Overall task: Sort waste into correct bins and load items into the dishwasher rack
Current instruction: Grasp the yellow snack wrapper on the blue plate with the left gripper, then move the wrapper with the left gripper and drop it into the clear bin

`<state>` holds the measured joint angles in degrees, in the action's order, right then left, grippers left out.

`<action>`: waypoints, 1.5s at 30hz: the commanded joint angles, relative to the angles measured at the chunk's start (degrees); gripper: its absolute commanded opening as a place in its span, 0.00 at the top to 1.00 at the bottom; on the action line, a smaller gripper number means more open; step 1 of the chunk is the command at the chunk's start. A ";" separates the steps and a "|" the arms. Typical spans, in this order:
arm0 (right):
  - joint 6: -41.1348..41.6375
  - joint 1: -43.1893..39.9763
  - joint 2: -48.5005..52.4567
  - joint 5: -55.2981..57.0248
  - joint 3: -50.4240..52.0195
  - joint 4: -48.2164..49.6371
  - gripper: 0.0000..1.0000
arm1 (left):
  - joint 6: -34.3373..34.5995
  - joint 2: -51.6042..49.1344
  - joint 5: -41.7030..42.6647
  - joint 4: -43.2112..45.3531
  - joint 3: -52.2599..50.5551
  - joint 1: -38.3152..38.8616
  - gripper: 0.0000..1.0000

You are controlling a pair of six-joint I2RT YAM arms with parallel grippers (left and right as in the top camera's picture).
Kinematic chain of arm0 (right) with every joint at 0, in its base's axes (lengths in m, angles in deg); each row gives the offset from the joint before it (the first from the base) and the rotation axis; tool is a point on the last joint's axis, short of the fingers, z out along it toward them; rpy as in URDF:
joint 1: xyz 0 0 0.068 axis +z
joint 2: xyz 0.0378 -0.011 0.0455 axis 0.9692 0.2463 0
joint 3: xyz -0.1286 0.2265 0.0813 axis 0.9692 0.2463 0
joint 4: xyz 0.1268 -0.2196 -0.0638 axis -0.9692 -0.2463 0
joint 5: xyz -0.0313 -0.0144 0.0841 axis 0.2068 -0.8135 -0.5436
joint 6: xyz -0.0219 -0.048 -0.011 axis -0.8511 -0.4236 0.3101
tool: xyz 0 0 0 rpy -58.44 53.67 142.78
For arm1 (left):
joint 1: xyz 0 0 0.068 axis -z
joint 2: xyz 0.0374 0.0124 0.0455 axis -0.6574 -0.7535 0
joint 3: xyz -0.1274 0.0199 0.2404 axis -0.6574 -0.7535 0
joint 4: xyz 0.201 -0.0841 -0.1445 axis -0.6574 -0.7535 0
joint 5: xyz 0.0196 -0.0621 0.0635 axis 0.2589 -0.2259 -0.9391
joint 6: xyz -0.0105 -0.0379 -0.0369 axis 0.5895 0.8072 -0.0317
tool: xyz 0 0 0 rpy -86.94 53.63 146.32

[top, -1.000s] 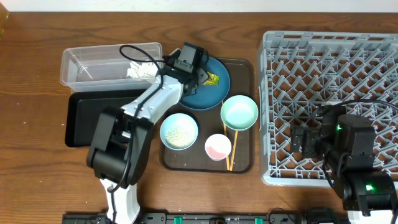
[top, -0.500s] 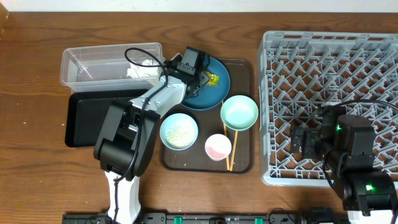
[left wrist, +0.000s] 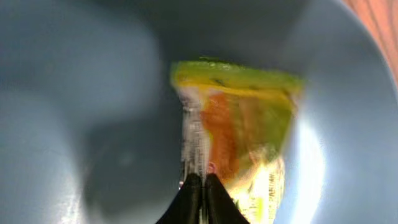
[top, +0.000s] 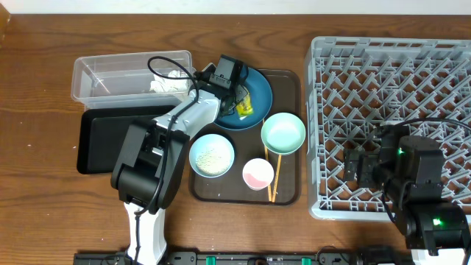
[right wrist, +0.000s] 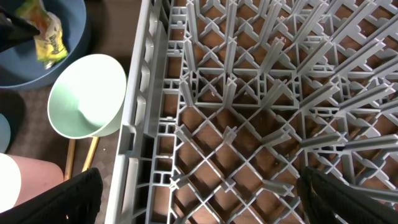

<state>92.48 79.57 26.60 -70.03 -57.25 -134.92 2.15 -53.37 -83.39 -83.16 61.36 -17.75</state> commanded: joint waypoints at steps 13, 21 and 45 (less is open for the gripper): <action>0.48 1.07 0.00 -0.24 -1.20 0.13 0.01 | -26.67 11.56 -0.52 -5.60 -0.11 -1.44 0.94; 0.48 1.07 0.00 -0.24 -1.20 0.11 0.01 | -31.93 22.95 -10.01 -8.87 -0.11 -6.47 0.94; 0.50 1.07 0.00 -0.24 -1.20 0.13 0.01 | -36.46 21.59 -9.22 -9.42 -0.11 -20.55 0.60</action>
<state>92.48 79.57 26.60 -70.03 -57.25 -134.90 -31.38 -32.95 -92.77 -91.35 61.31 -38.45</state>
